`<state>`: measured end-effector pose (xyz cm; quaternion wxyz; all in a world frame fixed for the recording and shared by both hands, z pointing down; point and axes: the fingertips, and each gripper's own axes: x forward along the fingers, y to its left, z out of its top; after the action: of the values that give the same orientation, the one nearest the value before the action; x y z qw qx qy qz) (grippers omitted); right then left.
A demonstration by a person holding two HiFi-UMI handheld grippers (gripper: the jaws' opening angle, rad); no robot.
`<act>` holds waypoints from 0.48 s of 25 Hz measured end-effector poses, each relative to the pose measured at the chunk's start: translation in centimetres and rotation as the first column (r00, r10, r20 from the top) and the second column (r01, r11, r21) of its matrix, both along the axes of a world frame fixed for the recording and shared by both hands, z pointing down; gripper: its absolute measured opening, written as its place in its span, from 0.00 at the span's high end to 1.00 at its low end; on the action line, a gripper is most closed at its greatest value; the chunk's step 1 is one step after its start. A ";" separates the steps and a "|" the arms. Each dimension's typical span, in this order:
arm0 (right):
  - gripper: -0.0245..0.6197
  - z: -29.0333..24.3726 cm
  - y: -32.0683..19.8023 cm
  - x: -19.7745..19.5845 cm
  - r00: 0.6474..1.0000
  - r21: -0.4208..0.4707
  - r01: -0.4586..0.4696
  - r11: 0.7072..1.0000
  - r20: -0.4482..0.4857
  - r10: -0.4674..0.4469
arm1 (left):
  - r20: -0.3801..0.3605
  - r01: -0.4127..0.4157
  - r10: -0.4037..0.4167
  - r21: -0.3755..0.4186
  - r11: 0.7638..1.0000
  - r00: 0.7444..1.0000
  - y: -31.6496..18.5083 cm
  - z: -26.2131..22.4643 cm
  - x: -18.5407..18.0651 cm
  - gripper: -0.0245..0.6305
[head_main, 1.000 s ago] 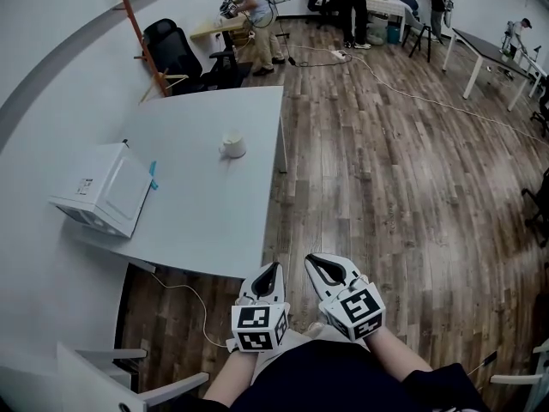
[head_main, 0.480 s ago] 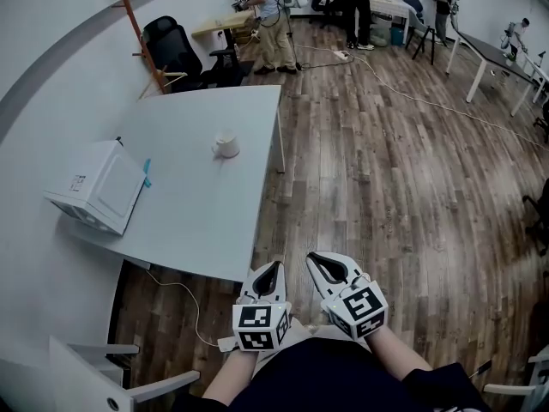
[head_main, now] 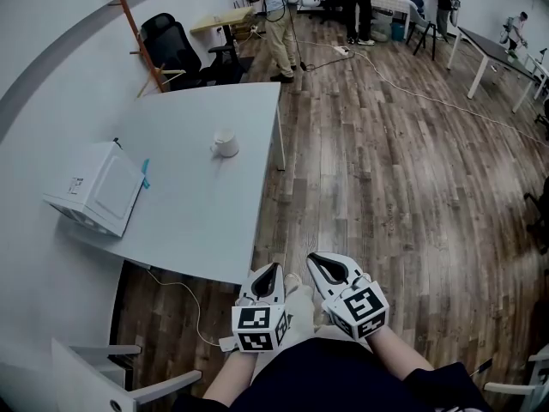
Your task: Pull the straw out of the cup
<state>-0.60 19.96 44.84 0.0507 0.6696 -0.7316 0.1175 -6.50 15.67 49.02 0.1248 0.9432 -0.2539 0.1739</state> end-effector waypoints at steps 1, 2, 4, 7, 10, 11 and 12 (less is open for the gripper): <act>0.91 0.1 -0.2 0.1 1.000 -0.002 0.003 1.000 0.001 -0.003 | -0.002 0.001 -0.001 -0.001 1.000 1.000 -0.2 0.0 0.2 0.94; 0.91 0.2 -0.5 0.3 1.000 -0.004 0.006 1.000 0.003 -0.006 | -0.004 0.002 -0.002 -0.001 1.000 1.000 -0.5 0.0 0.4 0.94; 0.91 0.4 -1.2 0.6 1.000 -0.008 0.011 1.000 0.003 -0.011 | -0.010 0.002 -0.002 -0.003 1.000 1.000 -1.1 0.1 1.0 0.94; 0.91 0.6 -2.6 1.3 1.000 -0.013 0.018 1.000 -0.002 -0.018 | -0.014 0.007 -0.007 -0.004 1.000 1.000 -2.4 0.2 1.8 0.94; 0.91 0.5 -4.1 2.2 1.000 -0.015 0.025 1.000 -0.010 -0.025 | -0.021 0.018 -0.018 -0.008 1.000 1.000 -4.0 0.2 2.7 0.94; 0.91 0.5 -4.7 2.6 1.000 -0.015 0.026 1.000 -0.013 -0.027 | -0.022 0.023 -0.023 -0.010 1.000 0.999 -4.7 0.2 3.0 0.94; 0.91 0.4 -5.3 3.0 0.999 -0.015 0.027 1.000 -0.016 -0.028 | -0.023 0.027 -0.027 -0.012 1.000 0.999 -5.3 0.3 3.3 0.94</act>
<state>2.41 14.65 45.24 0.0632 0.6600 -0.7395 0.1166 -3.24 10.38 49.28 0.1357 0.9409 -0.2640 0.1628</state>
